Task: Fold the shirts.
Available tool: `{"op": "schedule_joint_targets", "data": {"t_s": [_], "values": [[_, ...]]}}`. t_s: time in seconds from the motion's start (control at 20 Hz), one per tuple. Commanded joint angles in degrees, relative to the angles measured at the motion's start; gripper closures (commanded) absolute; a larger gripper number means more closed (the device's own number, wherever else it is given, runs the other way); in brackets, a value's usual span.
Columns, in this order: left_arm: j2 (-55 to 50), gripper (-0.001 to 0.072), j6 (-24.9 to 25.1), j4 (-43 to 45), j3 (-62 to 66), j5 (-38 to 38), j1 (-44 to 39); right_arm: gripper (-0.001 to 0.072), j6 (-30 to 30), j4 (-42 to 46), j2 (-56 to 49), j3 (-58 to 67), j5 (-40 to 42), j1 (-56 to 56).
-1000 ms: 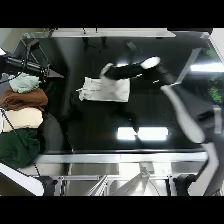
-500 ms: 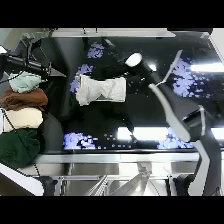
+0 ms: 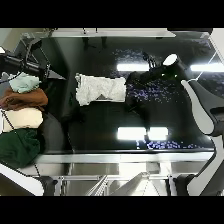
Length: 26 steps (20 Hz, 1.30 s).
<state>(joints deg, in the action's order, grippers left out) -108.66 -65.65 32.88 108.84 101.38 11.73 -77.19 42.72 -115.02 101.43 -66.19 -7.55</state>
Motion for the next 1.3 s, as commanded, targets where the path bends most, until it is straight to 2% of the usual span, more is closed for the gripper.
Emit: {"op": "schedule_joint_targets", "data": {"t_s": [0.0, 0.1, 0.2, 0.35, 0.4, 0.45, 0.5, 0.7, 0.85, 0.95, 1.05, 1.15, 1.2, 1.25], "values": [[0.0, 0.0690, 0.2, 0.0, 0.0, 0.5, -1.1, 0.0006, -0.6, -5.8, -4.5, -1.2, 9.6, -0.7], [0.0, 0.0690, 0.3, 0.0, 0.0, 0.5, -1.1, 0.0007, -0.6, -11.0, -7.3, -1.0, 11.8, -1.6], [0.0, 0.0690, 0.8, 0.0, 0.0, 0.3, -1.1, 0.0007, 1.4, -20.6, -10.2, -1.0, 10.5, -2.4], [0.0, 0.0690, 1.1, 0.0, 0.0, 0.4, -1.1, 0.0009, 9.6, -35.3, -12.3, -1.0, 7.4, -5.5], [0.0, 0.0690, 1.1, 0.0, 0.0, 0.4, -1.1, 0.0083, 11.9, -38.2, -12.3, -0.9, 7.4, -6.6], [0.0, 0.0690, 1.1, 0.0, 0.0, 0.4, -1.1, 0.0454, 13.9, -40.3, -12.2, -0.6, 7.2, -7.4], [0.0, 0.0690, 1.1, 0.0, 0.0, 0.5, -1.1, 0.0686, 14.0, -40.4, -12.2, 0.1, 7.0, -7.6], [0.0, 0.0690, 1.1, 0.0, 0.0, 0.7, -1.1, 0.0696, 13.3, -35.8, -5.8, 1.8, 6.4, -3.1], [0.0, 0.0690, 1.1, 0.0, 0.0, 1.0, -1.1, 0.0696, 1.4, -15.6, 5.9, 1.8, 4.8, 6.0], [0.0, 0.0690, 1.1, 0.0, 0.0, 1.0, -1.1, 0.0696, -7.5, 2.1, 14.7, 1.8, 3.9, 15.3], [0.0, 0.0690, 1.1, 0.0, 0.0, 1.0, -1.1, 0.0695, -13.5, 14.7, 19.9, 1.8, 4.3, 26.3], [0.0, 0.0690, 1.1, 0.0, 0.0, 0.7, -1.1, 0.0695, -19.5, 21.2, 20.7, 1.7, -1.7, 38.9], [0.0, 0.0690, 1.1, 0.0, 0.0, 0.5, -1.3, 0.0695, -19.5, 21.3, 20.3, 0.9, -7.0, 44.0], [0.0, 0.0690, 1.1, 0.0, 0.0, 0.6, -1.6, 0.0695, -17.0, 21.4, 20.2, -0.9, -11.6, 48.6]]}}
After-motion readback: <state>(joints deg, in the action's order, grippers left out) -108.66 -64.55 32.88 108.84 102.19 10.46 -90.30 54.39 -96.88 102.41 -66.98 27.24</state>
